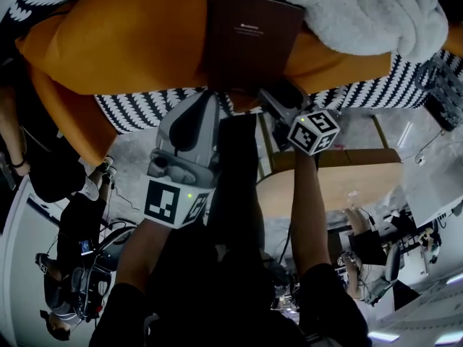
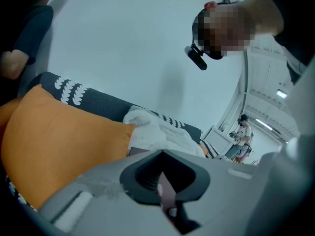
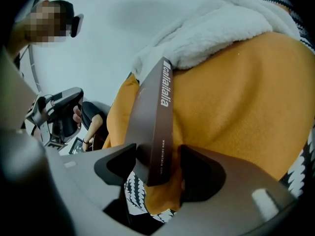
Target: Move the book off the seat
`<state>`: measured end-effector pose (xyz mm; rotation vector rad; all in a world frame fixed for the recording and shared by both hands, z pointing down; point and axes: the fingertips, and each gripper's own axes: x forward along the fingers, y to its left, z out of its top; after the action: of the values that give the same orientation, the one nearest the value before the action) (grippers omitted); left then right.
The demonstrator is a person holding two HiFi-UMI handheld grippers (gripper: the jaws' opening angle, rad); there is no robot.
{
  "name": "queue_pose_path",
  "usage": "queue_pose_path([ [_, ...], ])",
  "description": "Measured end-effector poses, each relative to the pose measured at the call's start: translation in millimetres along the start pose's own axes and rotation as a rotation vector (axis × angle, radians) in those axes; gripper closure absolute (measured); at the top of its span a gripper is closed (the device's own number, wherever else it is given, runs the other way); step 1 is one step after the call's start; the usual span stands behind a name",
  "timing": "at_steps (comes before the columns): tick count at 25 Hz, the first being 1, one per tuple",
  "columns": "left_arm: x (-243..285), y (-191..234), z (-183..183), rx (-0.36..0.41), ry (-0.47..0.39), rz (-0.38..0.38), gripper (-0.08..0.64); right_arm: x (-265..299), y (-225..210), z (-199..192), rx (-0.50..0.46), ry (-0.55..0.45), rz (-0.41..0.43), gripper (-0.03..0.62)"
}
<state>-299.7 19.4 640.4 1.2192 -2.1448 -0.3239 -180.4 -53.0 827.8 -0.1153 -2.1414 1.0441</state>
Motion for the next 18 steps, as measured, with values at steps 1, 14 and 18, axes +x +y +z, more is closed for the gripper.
queue_pose_path([
  [1,0,-4,-1,0.0,0.001,0.0,0.554,-3,-1,0,-0.001,0.003,0.005,0.298],
  [14,-1,-20,2,0.006,0.001,-0.007,0.554,-21,6,3,0.008,-0.004,0.011,0.373],
  [18,-6,-17,4,0.007,-0.002,-0.008,0.554,-25,13,-1,-0.024,-0.015,-0.034,0.388],
])
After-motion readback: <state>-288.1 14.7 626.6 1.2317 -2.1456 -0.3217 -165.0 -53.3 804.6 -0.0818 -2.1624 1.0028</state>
